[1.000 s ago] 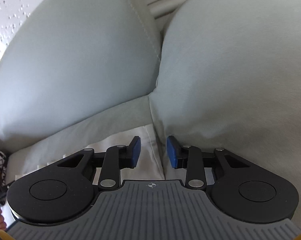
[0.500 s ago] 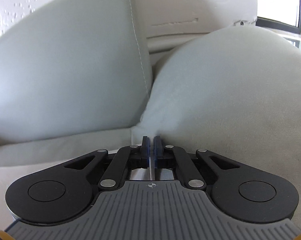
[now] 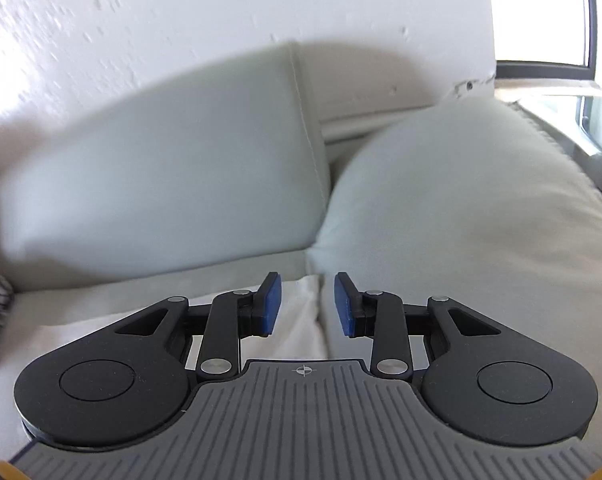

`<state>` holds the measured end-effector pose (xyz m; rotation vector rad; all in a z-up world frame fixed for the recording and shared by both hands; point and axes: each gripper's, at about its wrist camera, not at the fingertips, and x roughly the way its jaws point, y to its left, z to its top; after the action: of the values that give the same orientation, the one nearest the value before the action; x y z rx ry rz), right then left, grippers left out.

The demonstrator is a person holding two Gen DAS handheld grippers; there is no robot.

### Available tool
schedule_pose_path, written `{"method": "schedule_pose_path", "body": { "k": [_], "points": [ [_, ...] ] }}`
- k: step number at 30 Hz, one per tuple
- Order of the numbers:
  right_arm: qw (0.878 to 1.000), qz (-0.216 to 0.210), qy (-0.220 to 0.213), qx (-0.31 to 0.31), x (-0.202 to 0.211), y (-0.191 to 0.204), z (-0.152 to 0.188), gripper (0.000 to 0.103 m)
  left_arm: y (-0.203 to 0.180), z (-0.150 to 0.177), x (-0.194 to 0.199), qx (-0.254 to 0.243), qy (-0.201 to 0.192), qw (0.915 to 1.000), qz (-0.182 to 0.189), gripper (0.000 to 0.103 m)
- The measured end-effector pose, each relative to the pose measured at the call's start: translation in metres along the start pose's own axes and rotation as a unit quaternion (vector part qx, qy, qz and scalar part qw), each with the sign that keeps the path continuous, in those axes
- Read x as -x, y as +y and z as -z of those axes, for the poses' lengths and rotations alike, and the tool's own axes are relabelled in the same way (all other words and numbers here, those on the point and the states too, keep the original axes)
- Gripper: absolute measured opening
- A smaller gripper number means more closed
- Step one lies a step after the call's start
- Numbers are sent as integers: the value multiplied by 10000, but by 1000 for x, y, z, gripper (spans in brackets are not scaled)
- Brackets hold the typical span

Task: Fold clothes
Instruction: 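Move both open grippers toward the shirt hem and grasp it with the right gripper, then open the right gripper and move it to the sleeve nearest it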

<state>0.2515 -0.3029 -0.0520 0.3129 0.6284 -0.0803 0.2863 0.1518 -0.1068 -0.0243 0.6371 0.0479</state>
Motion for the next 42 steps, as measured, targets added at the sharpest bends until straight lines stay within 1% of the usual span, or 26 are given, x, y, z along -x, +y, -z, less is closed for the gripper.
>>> {"method": "schedule_pose_path", "body": {
  "k": [3,5,6,9,11,12,14,16,17,18,20,22,23,24,25,26,27,29,30,32,34,38,41,42],
  "points": [
    [9993,-296,-187,88,78,10,4,39,4,1,70,90,-33,9991,419,33],
    [9986,-415,-280,196,122,17,8,43,1,5,117,-42,-61,9970,773,38],
    [9982,-480,-293,224,143,19,12,45,2,8,134,-150,-39,9960,881,39],
    [9974,-695,-16,175,185,23,36,50,-13,32,183,-500,136,9939,971,47],
    [9967,-743,297,105,194,25,63,50,-27,61,203,-590,340,9929,978,49],
    [9957,-744,536,116,193,28,83,50,-34,78,209,-607,447,9923,985,49],
    [9924,-616,1054,154,182,34,122,49,-42,116,207,-559,719,9912,958,49],
    [9871,-449,1524,173,164,40,161,44,-57,150,203,-525,948,9909,797,46],
    [9842,-398,1718,164,155,42,178,36,-62,161,202,-540,957,9910,768,45],
    [9821,-366,1839,175,150,46,193,32,-67,171,202,-556,965,9910,739,45],
    [9811,-305,1888,298,147,55,215,32,-78,192,201,-586,982,9911,680,45],
    [9829,-270,1741,525,149,66,229,32,-89,212,201,-629,989,9912,618,45],
    [9841,-211,1619,695,152,72,235,32,-94,217,203,-700,973,9911,576,45],
    [9845,-112,1527,851,153,75,241,33,-95,221,200,-720,1081,9899,571,45],
    [9831,-41,1556,965,152,77,245,33,-97,225,198,-721,1189,9887,564,45],
    [9803,19,1693,1021,151,77,251,33,-98,230,198,-664,1271,9882,546,46],
    [9770,88,1869,1018,148,75,255,32,-98,233,201,-697,1259,9881,544,45],
    [9789,103,1720,1101,158,69,262,31,-99,239,206,-763,1235,9879,539,46],
    [9777,176,1743,1161,162,67,265,32,-99,242,208,-788,1229,9878,536,46],
    [9772,173,1859,1008,169,56,269,32,-97,247,212,-770,1269,9875,524,46],
    [9748,248,2063,817,174,44,277,32,-97,252,216,-772,1337,9862,594,45],
    [9638,322,2620,376,184,25,302,34,-98,262,226,-853,1571,9814,699,44],
    [9685,214,2475,176,197,20,309,33,-98,263,239,-800,1443,9835,739,43],
    [9724,188,2316,227,202,22,308,33,-98,260,244,-795,1327,9852,735,43]
  ]
}}
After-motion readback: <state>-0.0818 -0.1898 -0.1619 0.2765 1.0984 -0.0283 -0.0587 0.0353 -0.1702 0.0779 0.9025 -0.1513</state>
